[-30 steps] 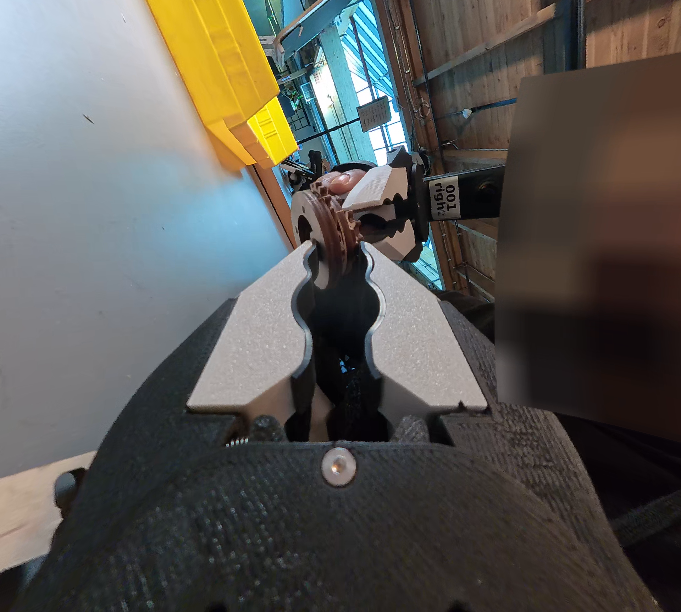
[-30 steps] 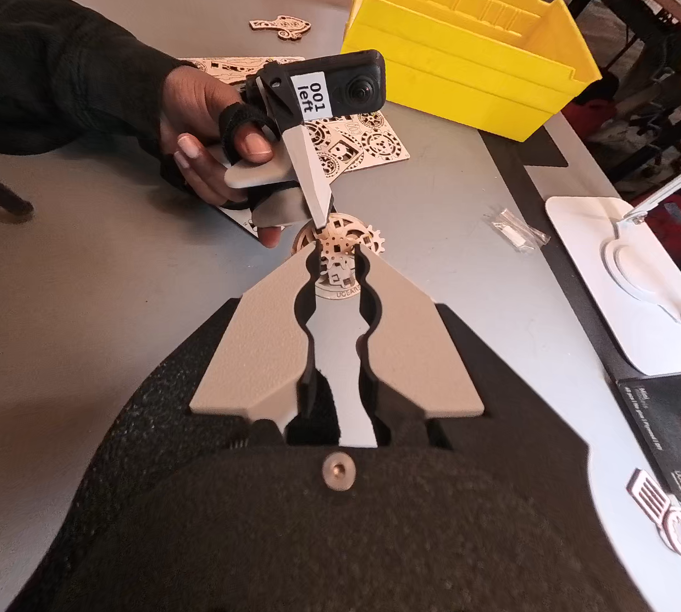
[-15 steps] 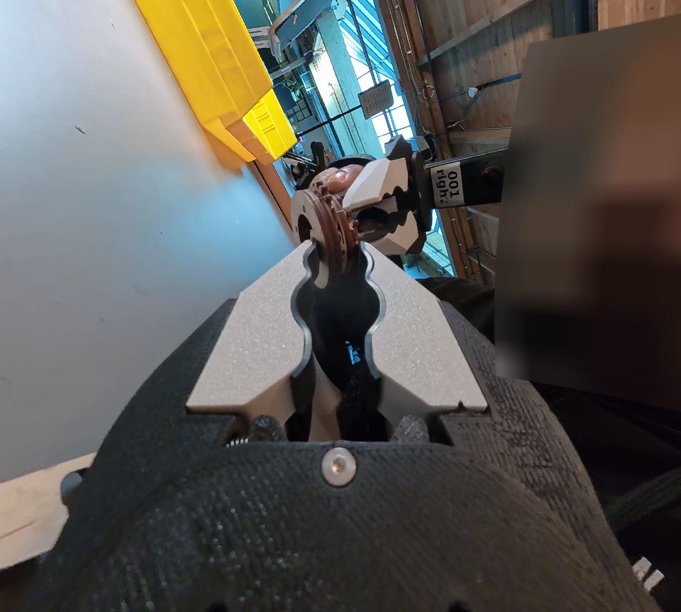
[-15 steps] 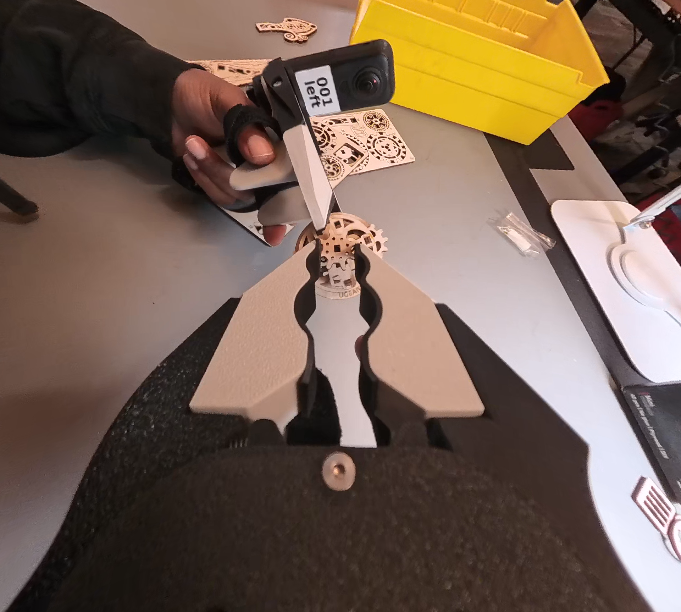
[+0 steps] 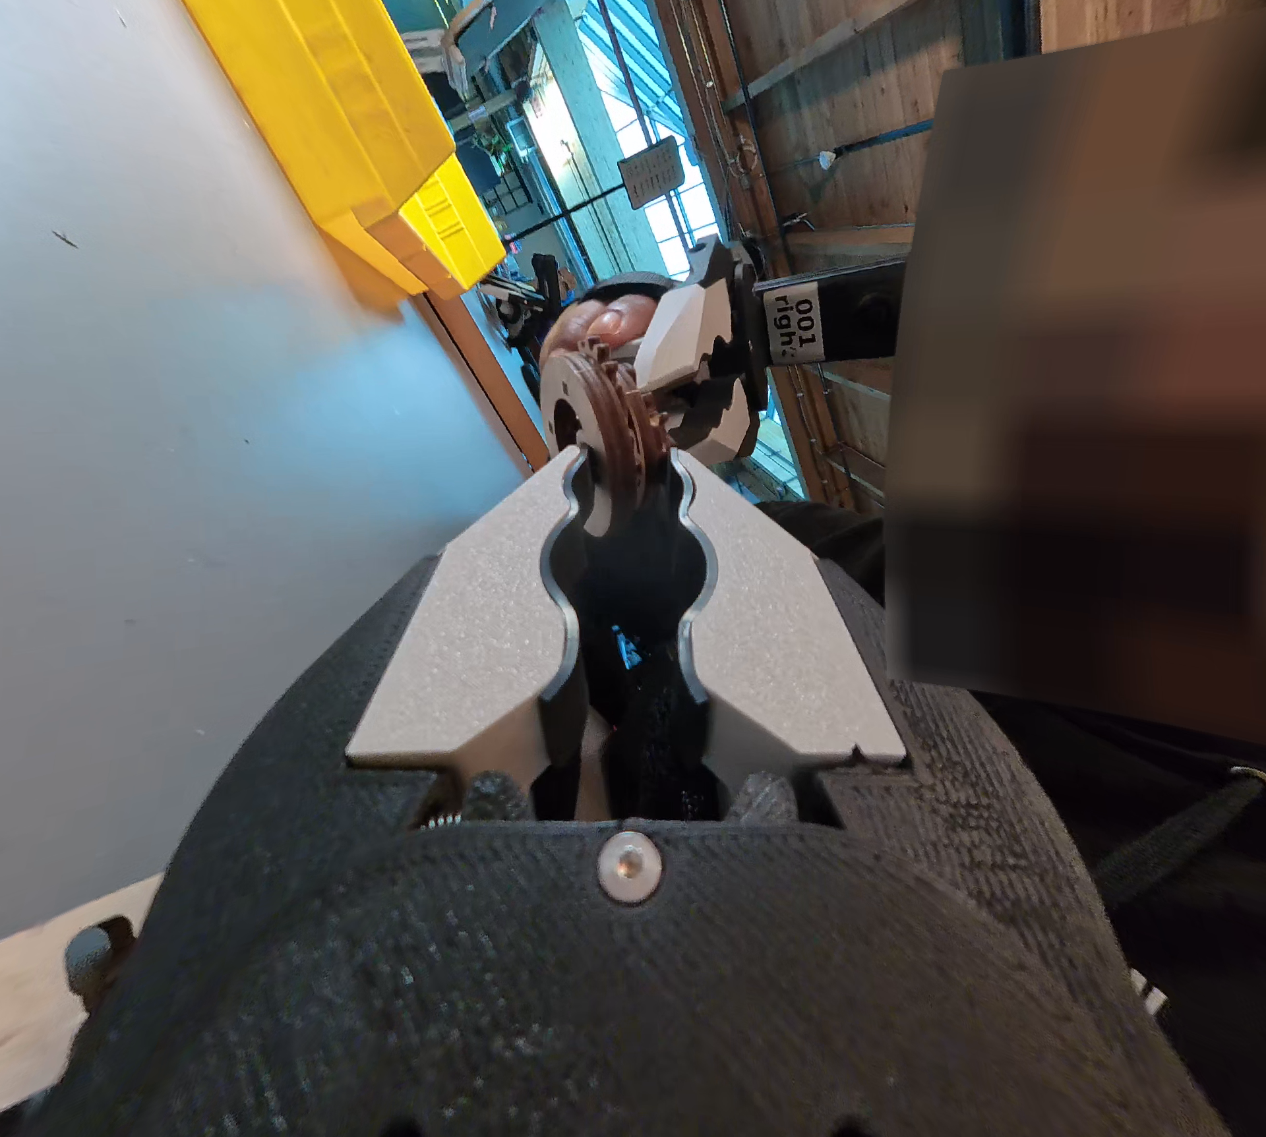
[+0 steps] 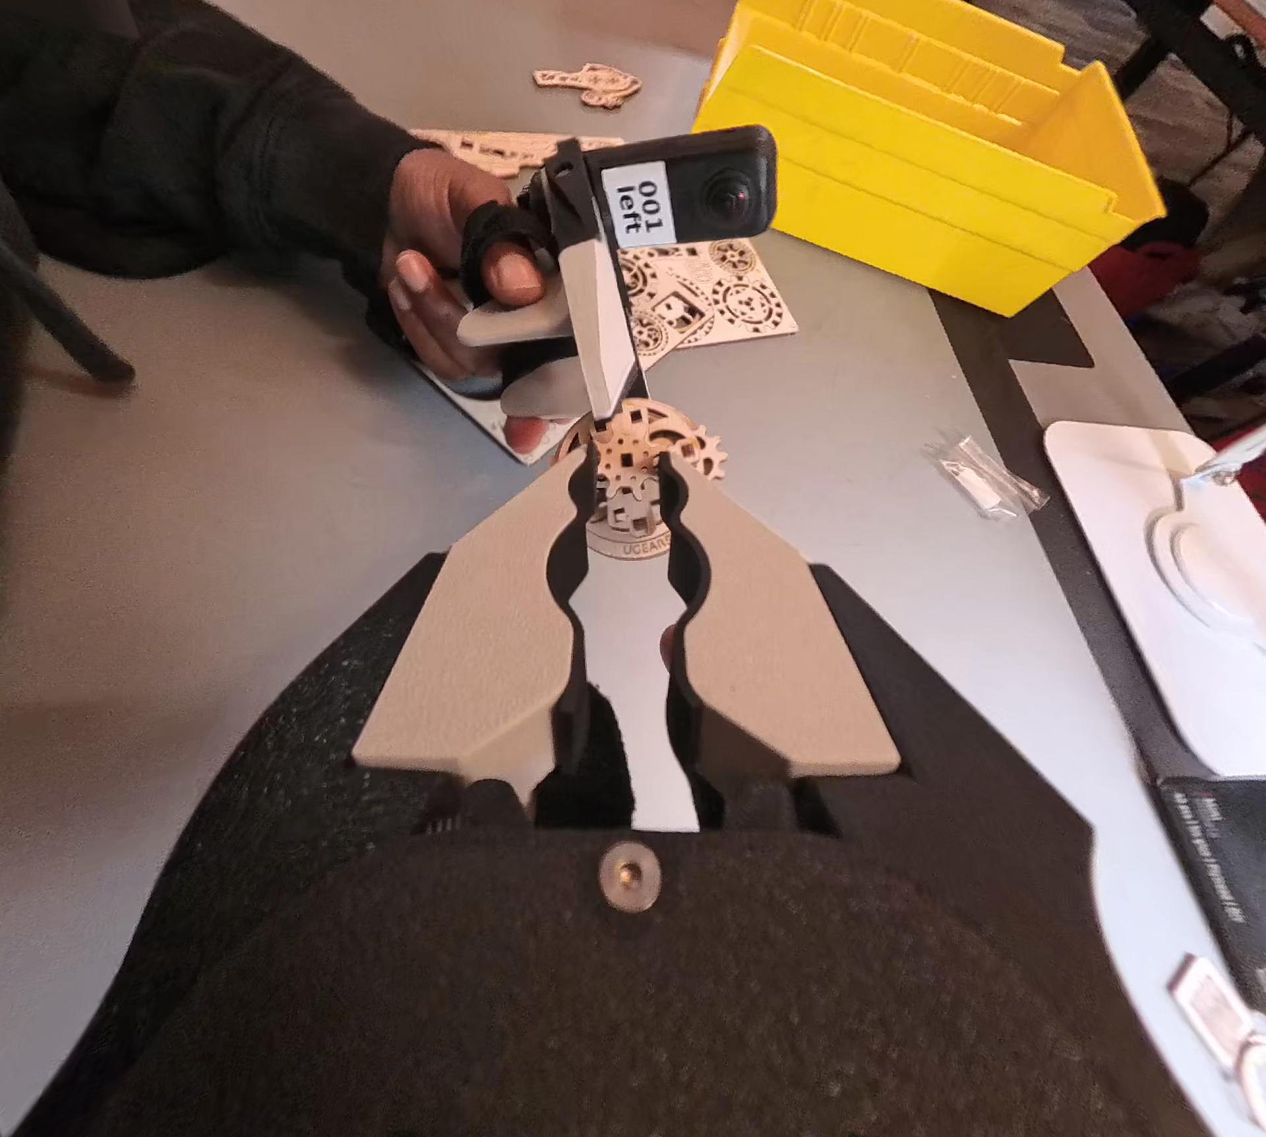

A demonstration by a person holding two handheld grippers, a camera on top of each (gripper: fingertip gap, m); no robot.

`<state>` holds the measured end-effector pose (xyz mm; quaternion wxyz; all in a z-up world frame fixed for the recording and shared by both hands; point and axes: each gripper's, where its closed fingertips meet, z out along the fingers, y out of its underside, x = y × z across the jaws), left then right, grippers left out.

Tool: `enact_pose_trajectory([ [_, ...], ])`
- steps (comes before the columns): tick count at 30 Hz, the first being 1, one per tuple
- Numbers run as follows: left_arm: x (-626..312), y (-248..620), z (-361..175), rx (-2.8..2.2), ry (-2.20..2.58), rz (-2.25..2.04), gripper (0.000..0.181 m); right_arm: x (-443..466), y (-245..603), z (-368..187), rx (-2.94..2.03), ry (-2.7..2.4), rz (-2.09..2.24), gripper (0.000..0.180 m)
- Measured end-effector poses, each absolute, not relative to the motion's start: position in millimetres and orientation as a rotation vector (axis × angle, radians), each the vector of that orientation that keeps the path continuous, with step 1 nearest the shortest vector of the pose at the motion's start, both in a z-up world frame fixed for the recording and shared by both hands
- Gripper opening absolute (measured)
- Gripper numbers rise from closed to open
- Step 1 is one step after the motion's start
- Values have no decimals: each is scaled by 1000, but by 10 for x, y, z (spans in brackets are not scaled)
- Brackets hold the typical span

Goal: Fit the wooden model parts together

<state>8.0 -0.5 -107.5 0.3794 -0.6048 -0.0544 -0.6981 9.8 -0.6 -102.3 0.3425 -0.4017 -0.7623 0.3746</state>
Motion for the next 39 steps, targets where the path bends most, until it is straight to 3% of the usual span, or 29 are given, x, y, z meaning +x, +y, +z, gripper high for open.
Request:
enact_pose_trajectory([
  [15, -91, 33, -695, -1258, -175, -1355, 19, -73, 94, -634, -1439, -1336, 989, 15],
  [27, -85, -106, -480, -1170, -53, -1138, 19, -88, -38, -389, -1444, -1162, 906, 16],
  [39, -99, -129, -435, -1037, -175, -1355, 19, -100, -65, -326, -1433, -1110, 897, 15],
])
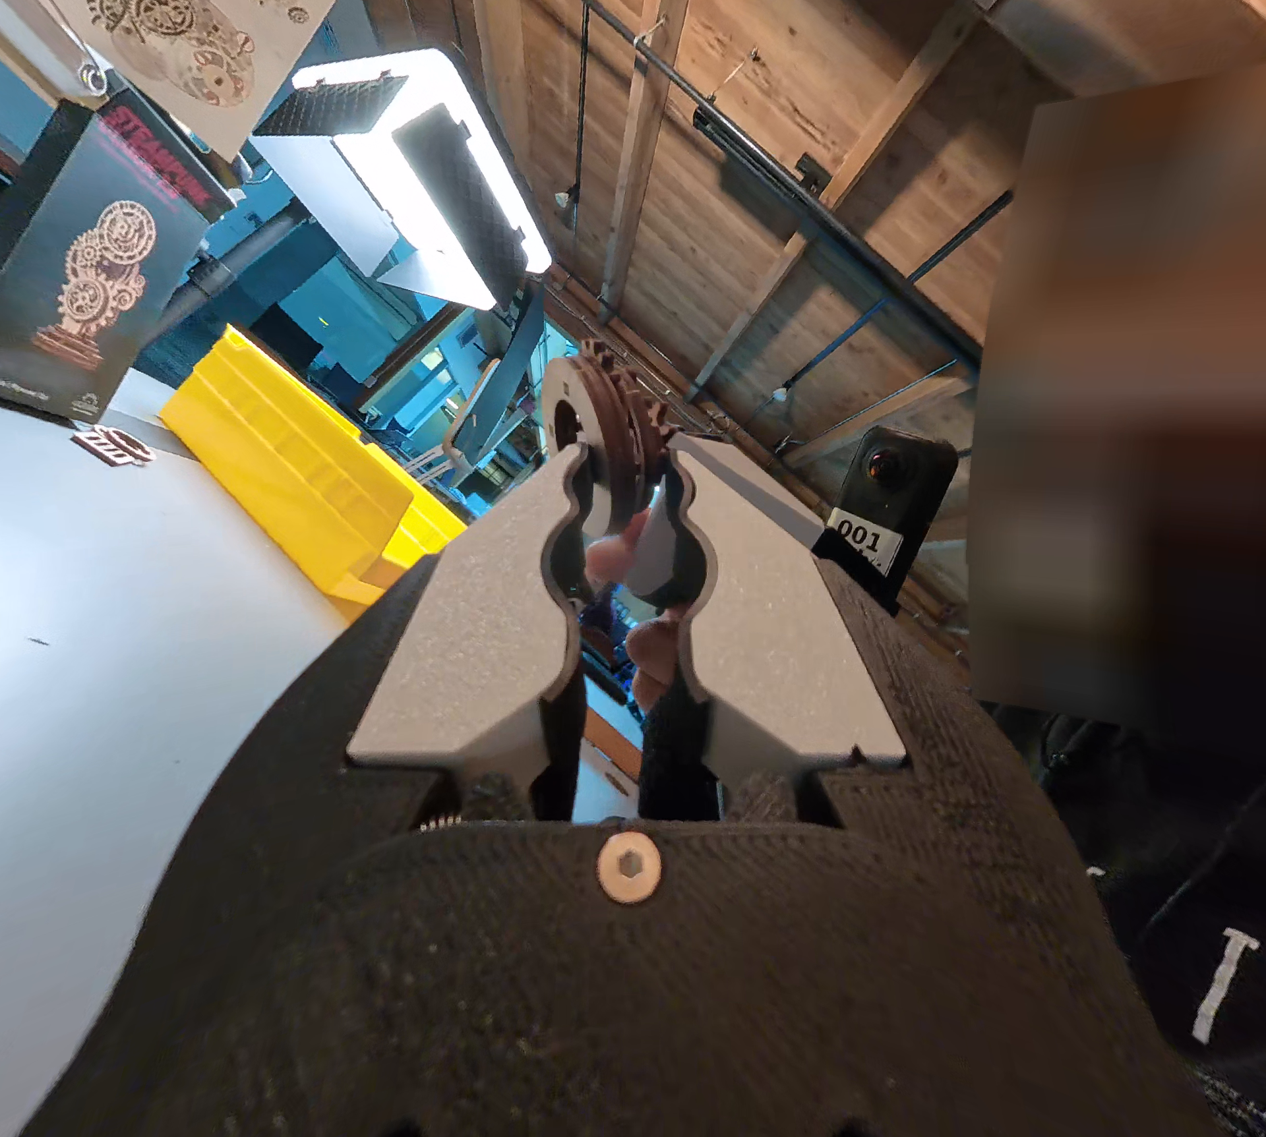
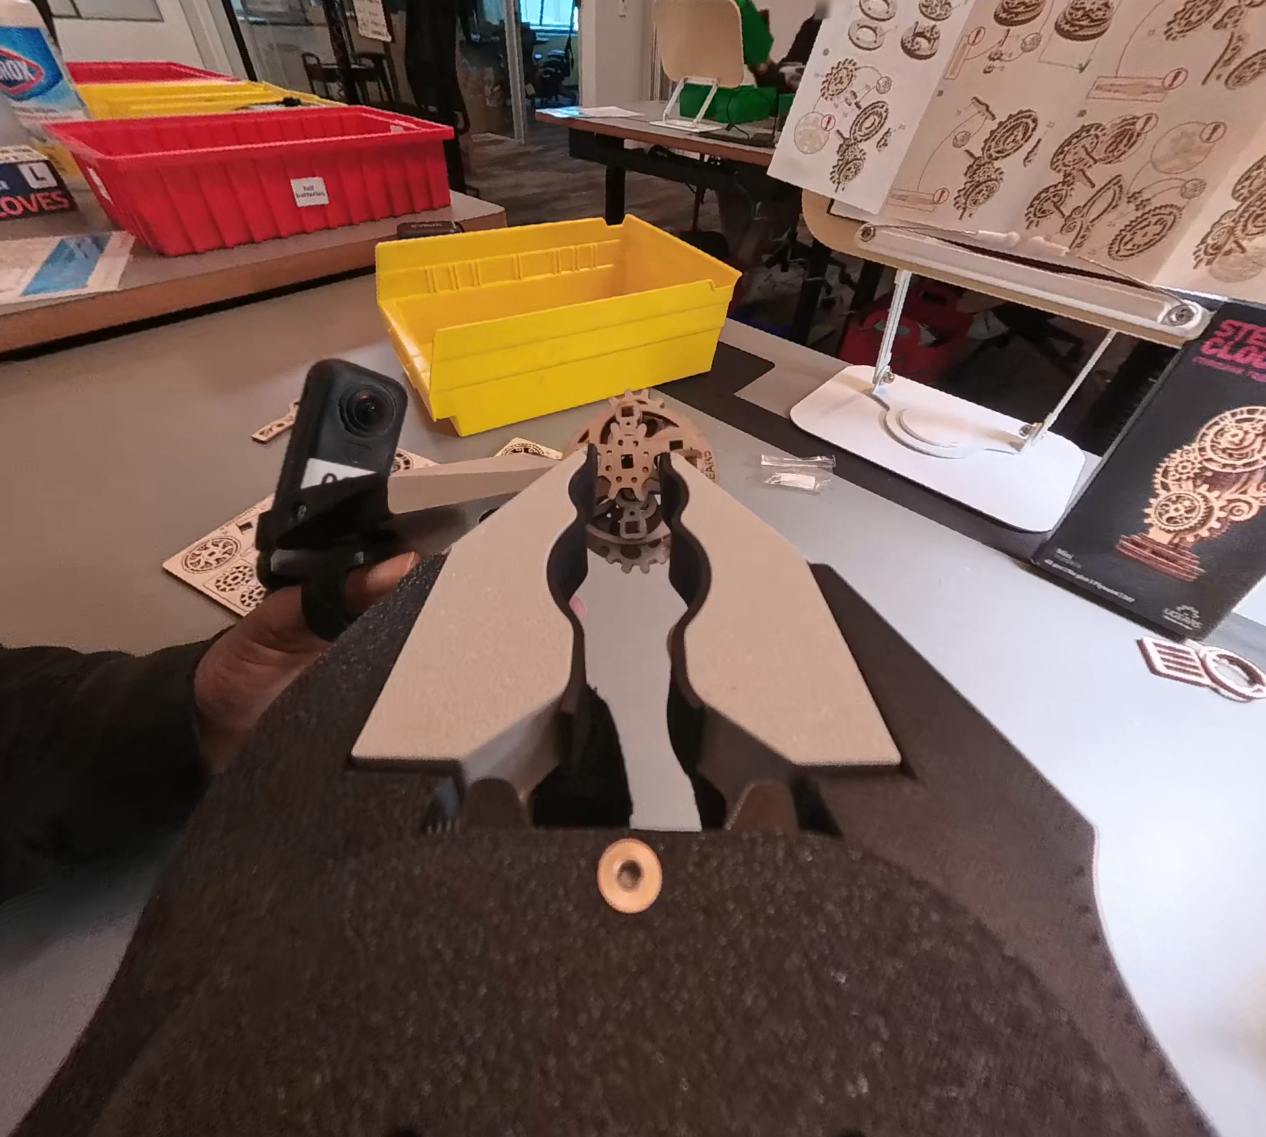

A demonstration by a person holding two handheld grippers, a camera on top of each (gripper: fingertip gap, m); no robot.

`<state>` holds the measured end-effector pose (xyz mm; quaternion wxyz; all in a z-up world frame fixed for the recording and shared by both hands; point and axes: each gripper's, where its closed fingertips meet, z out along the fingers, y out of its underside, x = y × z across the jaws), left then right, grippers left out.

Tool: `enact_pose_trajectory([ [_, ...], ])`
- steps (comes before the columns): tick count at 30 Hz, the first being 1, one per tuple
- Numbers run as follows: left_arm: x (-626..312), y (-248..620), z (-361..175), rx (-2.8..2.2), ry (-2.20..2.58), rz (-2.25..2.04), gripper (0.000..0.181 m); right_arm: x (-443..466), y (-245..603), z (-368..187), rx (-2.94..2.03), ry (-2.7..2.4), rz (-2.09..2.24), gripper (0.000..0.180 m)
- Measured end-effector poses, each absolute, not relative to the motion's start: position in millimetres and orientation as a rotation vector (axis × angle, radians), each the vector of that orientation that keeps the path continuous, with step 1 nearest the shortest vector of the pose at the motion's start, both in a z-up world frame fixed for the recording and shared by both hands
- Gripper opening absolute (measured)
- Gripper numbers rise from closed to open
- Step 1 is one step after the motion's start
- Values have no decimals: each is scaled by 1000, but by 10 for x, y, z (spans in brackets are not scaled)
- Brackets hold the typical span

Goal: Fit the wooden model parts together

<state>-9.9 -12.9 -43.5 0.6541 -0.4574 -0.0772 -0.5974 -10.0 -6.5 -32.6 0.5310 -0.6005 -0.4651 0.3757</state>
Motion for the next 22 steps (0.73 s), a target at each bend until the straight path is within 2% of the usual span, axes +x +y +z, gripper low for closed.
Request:
enact_pose_trajectory([
  [13, -288, 40, -753, -1075, -517, -1504, 19, -64, -17, -538, -1441, -1254, 954, 36],
  [22, 127, 63, -928, -1253, -531, -1851, 19, 319, -25, -736, -952, -1899, 960, 34],
])
